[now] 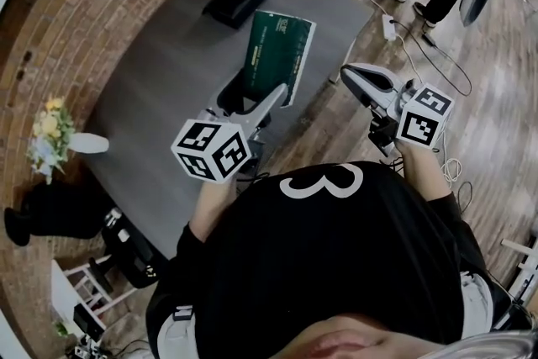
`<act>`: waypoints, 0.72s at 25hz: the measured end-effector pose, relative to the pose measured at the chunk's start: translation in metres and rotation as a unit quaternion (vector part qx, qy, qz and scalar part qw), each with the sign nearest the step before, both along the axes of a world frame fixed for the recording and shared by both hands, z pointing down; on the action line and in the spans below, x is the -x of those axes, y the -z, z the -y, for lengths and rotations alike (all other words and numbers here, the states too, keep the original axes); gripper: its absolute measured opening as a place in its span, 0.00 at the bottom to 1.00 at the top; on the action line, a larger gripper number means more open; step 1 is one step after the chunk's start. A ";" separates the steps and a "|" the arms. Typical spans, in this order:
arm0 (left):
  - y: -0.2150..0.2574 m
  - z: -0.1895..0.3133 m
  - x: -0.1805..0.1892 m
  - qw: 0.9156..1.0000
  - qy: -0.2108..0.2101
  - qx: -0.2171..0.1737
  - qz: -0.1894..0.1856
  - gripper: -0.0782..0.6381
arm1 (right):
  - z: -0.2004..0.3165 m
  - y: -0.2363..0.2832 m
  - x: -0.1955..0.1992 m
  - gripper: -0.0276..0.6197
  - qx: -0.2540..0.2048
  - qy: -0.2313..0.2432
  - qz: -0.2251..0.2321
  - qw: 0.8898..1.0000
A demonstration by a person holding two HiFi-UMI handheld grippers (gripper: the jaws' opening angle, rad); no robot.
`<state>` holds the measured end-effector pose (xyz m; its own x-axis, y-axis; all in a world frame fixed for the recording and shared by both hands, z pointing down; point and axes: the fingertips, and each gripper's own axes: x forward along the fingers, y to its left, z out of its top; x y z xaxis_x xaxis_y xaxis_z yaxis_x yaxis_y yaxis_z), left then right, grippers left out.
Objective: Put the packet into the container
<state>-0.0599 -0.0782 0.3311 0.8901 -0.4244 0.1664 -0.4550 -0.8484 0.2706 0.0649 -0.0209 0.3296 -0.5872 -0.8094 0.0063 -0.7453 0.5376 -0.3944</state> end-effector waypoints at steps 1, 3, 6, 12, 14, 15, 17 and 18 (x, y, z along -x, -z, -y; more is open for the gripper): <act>-0.001 -0.001 0.000 1.000 0.002 -0.004 0.003 0.64 | -0.001 -0.002 -0.001 0.04 -0.002 0.001 0.001 1.000; -0.004 -0.002 0.000 1.000 0.005 -0.014 0.010 0.64 | -0.001 -0.010 -0.004 0.04 -0.005 0.004 0.006 1.000; -0.005 0.012 0.001 0.999 0.017 -0.028 0.023 0.64 | 0.016 -0.014 -0.002 0.04 -0.001 0.019 0.010 1.000; 0.012 0.089 0.013 0.996 0.058 -0.039 0.051 0.64 | 0.093 0.004 0.007 0.04 0.031 0.066 0.007 0.997; 0.011 0.108 0.015 0.994 0.076 -0.046 0.064 0.64 | 0.109 0.001 0.007 0.04 0.036 0.084 0.007 0.996; 0.011 0.118 0.015 0.993 0.084 -0.046 0.069 0.64 | 0.117 0.000 0.006 0.04 0.039 0.092 0.006 0.995; 0.010 0.137 0.016 0.991 0.099 -0.045 0.077 0.64 | 0.134 -0.002 0.004 0.04 0.046 0.106 0.006 0.993; 0.010 0.147 0.017 0.990 0.107 -0.046 0.084 0.64 | 0.143 -0.003 0.002 0.04 0.049 0.113 0.007 0.992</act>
<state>-0.0764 -0.2251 0.3215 0.7419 -0.6197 0.2561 -0.6583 -0.7457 0.1026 0.0634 -0.1643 0.3331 -0.7538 -0.6535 0.0691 -0.6046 0.6484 -0.4627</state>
